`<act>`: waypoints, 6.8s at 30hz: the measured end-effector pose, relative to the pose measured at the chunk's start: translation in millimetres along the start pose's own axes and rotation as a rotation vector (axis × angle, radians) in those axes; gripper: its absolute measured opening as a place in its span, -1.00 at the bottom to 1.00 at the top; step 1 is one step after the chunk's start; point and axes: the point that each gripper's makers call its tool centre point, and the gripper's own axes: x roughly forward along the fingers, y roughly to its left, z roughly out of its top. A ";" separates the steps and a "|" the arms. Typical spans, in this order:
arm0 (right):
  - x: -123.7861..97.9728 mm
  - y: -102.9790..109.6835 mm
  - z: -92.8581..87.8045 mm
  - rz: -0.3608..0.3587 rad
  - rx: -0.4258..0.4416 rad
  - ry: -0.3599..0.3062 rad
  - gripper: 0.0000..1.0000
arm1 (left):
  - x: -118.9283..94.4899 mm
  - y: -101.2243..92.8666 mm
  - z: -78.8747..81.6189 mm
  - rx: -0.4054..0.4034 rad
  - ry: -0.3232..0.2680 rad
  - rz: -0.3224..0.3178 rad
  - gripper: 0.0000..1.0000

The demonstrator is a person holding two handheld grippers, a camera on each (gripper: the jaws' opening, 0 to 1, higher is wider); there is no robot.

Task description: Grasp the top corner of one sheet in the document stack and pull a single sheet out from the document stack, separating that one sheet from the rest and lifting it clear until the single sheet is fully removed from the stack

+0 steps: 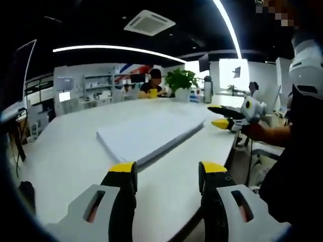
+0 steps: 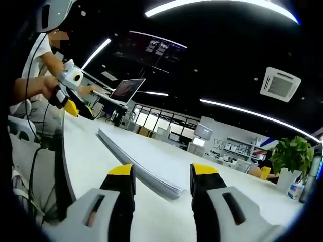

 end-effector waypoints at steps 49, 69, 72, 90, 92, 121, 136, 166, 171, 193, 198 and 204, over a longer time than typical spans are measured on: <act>-3.3 -14.6 20.5 -0.021 0.203 -0.098 -0.35 | 110.0 -3.3 0.9 0.406 0.236 -0.271 -0.41; -1.4 -15.8 23.4 -0.030 0.193 -0.095 -0.39 | 108.1 -2.2 2.4 0.444 0.220 -0.281 -0.61; -1.7 -15.4 23.6 -0.027 0.189 -0.096 -0.39 | 107.5 -5.2 2.2 0.478 0.212 -0.277 -0.65; -2.5 -17.1 22.1 -0.032 0.191 -0.102 -0.39 | 103.7 -7.6 0.1 0.449 0.240 -0.343 -0.59; -2.8 -17.6 22.0 -0.034 0.190 -0.104 -0.39 | 103.3 -8.5 -0.4 0.440 0.239 -0.355 -0.56; -4.3 -16.1 22.3 -0.033 0.176 -0.116 -0.39 | 105.2 -3.7 3.2 0.171 0.213 -0.425 -0.63; -4.0 -16.0 24.3 -0.034 0.173 -0.119 -0.39 | 105.6 -4.6 5.4 0.077 0.179 -0.470 -0.62; -3.7 -15.5 24.3 -0.036 0.153 -0.117 -0.39 | 105.9 -1.2 6.5 -0.035 0.175 -0.502 -0.63; -3.4 -15.2 23.8 -0.037 0.147 -0.116 -0.39 | 106.0 0.0 6.9 -0.095 0.157 -0.523 -0.64; -1.6 -16.3 18.7 -0.047 0.137 -0.084 -0.37 | 105.7 0.5 8.9 -0.147 0.094 -0.555 -0.66; 2.6 -15.6 10.7 -0.038 0.139 -0.023 -0.34 | 105.2 0.8 9.3 -0.159 0.086 -0.563 -0.67; 0.8 -17.6 -3.4 -0.021 0.156 0.108 -0.31 | 104.5 0.5 9.4 -0.154 0.081 -0.568 -0.67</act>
